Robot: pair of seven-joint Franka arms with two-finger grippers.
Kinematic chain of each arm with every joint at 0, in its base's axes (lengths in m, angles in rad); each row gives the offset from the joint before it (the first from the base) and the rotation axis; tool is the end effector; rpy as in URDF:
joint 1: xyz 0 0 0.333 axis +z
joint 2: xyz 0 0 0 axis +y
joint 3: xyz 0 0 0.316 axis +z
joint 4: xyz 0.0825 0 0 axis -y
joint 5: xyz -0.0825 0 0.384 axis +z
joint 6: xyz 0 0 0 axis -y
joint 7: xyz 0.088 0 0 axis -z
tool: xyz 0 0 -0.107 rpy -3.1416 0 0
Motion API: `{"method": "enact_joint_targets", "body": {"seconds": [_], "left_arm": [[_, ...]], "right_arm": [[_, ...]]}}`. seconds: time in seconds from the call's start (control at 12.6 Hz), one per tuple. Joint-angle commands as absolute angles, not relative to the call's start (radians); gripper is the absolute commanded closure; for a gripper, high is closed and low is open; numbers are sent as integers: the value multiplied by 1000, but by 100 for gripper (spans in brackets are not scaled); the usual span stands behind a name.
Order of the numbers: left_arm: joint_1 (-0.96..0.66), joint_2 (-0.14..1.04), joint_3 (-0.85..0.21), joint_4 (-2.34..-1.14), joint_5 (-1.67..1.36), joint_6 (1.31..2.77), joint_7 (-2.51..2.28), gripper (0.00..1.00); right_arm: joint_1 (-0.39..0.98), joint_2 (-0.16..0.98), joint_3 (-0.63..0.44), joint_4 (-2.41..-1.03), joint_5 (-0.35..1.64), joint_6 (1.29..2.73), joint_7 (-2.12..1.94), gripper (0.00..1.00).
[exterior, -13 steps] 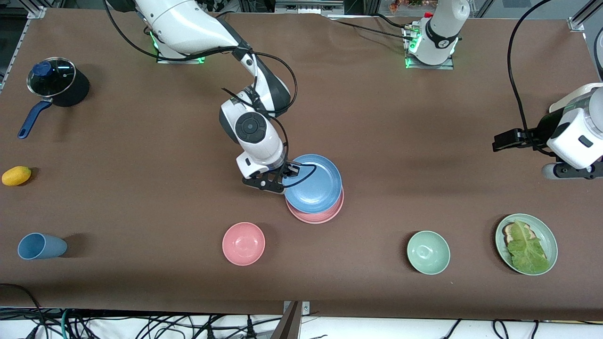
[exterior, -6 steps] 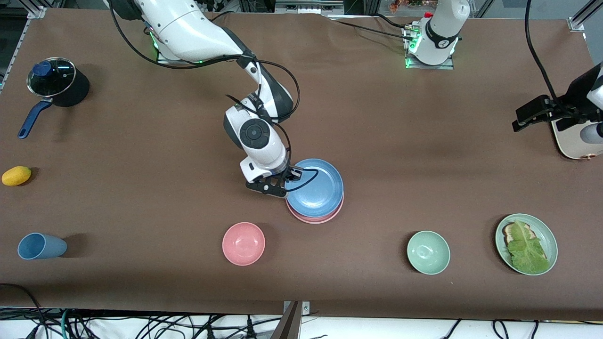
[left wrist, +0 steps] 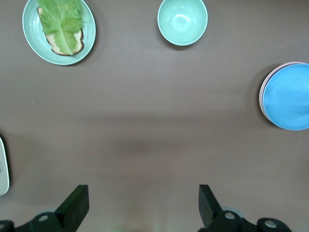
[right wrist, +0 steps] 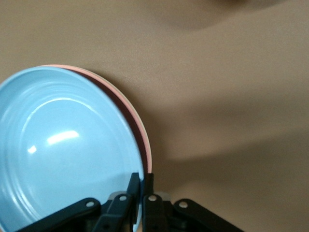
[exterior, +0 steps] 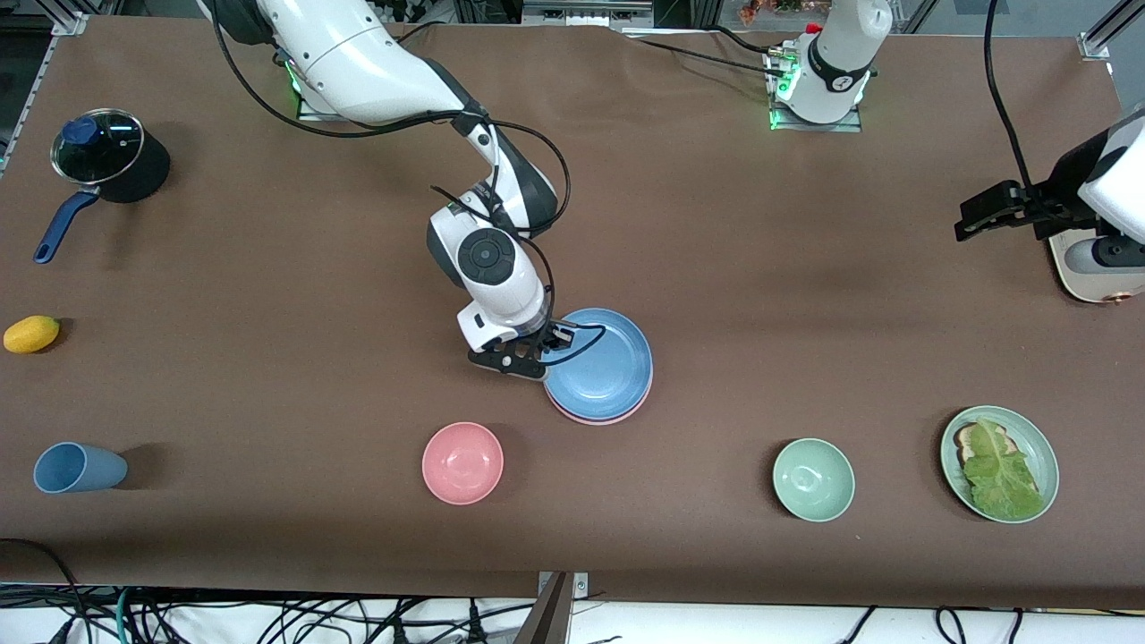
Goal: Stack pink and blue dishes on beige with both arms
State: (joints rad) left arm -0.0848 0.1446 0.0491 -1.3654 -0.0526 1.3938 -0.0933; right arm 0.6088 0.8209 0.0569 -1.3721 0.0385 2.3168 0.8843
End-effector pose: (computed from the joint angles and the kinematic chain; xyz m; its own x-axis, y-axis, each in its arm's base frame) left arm 0.5797 -0.0294 0.6232 0.9917 0.0488 -0.1193 0.0533 -0.9980 0.0345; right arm 0.5939 0.4552 0.2367 0.9648 -0.2620 0.0214 -0.2566 -0.9562 -0.1411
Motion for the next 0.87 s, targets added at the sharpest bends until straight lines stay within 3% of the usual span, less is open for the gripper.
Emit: {"method": "enact_joint_targets", "body": {"seconds": [0.0, 0.32, 0.4, 0.48, 0.56, 0.79], "left_arm": [[-98, 100, 46, -1416, -23, 1399, -89, 0], [-94, 136, 46, -1404, -35, 1399, -86, 0], [-95, 150, 46, -1402, -35, 1399, -87, 0], [-98, 153, 45, -1402, -35, 1399, -87, 0], [-98, 155, 44, -1393, -34, 1399, -87, 0], [-88, 184, 46, -1388, -37, 1401, -87, 0]], "right_arm": [[614, 839, 48, -1341, 23, 2326, 894, 70], [586, 812, 29, -1336, 20, 2280, 873, 40], [572, 798, 29, -1322, 20, 2251, 841, 27], [559, 782, 22, -1321, 20, 2214, 800, 7], [545, 752, 8, -1319, 21, 2192, 755, 0], [479, 657, -26, -1327, 32, 2064, 571, 0]]}}
